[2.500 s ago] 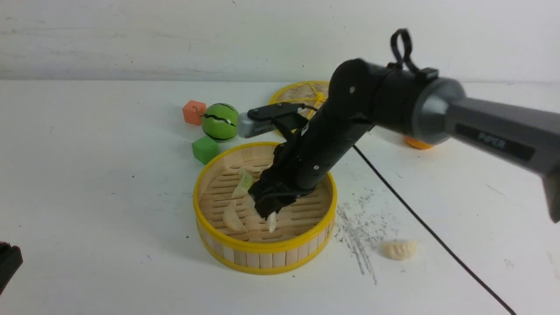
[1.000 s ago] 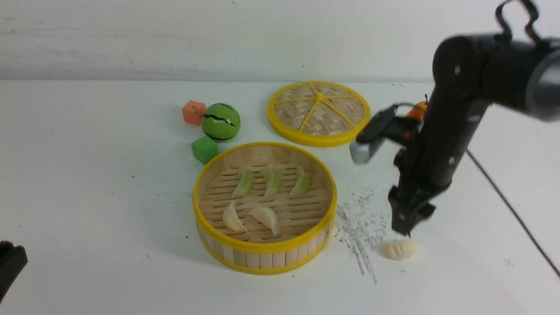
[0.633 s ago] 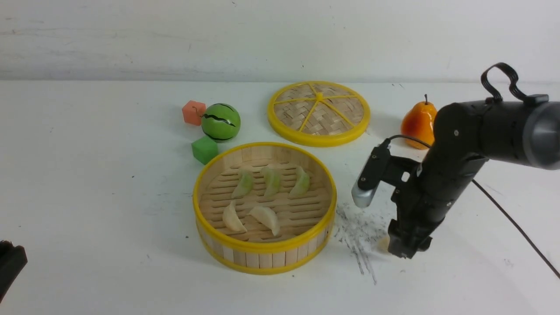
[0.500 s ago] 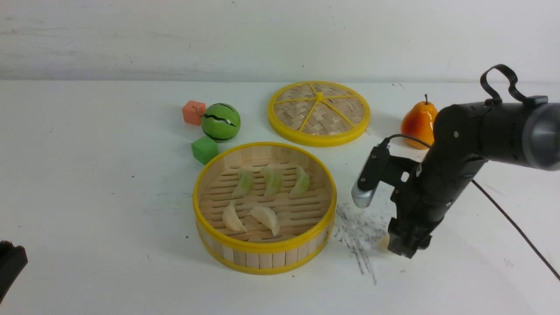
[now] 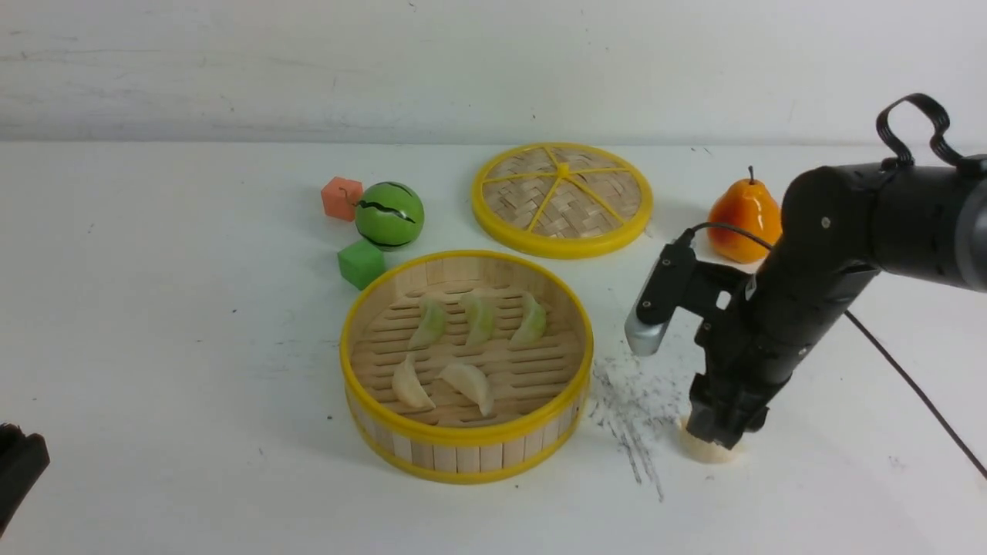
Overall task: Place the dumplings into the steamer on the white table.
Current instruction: 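Reach for and grasp a dumpling lying on the table beside the steamer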
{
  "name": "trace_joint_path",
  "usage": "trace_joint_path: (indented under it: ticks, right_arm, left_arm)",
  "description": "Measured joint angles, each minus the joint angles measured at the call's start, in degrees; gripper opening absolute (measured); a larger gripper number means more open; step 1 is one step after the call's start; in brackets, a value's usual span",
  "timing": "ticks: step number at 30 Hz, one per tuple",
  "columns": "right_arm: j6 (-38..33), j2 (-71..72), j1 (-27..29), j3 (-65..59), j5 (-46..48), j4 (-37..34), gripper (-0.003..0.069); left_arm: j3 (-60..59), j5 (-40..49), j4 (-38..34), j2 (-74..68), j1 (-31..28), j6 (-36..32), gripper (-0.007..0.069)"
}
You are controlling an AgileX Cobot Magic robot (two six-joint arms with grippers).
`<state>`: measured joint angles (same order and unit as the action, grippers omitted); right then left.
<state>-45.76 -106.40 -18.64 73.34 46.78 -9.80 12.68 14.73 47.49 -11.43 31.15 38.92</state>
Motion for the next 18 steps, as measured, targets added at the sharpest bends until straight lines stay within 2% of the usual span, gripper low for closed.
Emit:
trace_joint_path:
  ticks: [3,7,9,11,18]
  right_arm:
    - [0.0,-1.31,0.0,0.0,0.17,0.0,0.0368]
    - [2.72,-3.34,0.0,0.0,1.04,-0.51,0.0311]
    - [5.36,-4.02,0.0,0.0,1.26,-0.5,0.0227]
    - [7.54,-4.02,0.0,0.0,1.34,-0.55,0.0179]
    - [12.59,-2.67,0.0,3.46,4.99,-0.9,0.0176]
  left_arm:
    - [0.0,0.0,0.0,0.0,0.0,0.0,0.0069]
    - [0.0,0.0,0.0,0.0,0.0,0.0,0.0072]
    - [0.0,0.0,0.0,0.0,0.0,0.0,0.0074]
    - [0.0,0.0,0.0,0.0,0.0,0.0,0.0076]
    - [0.0,0.0,0.0,0.0,0.0,0.0,0.0081]
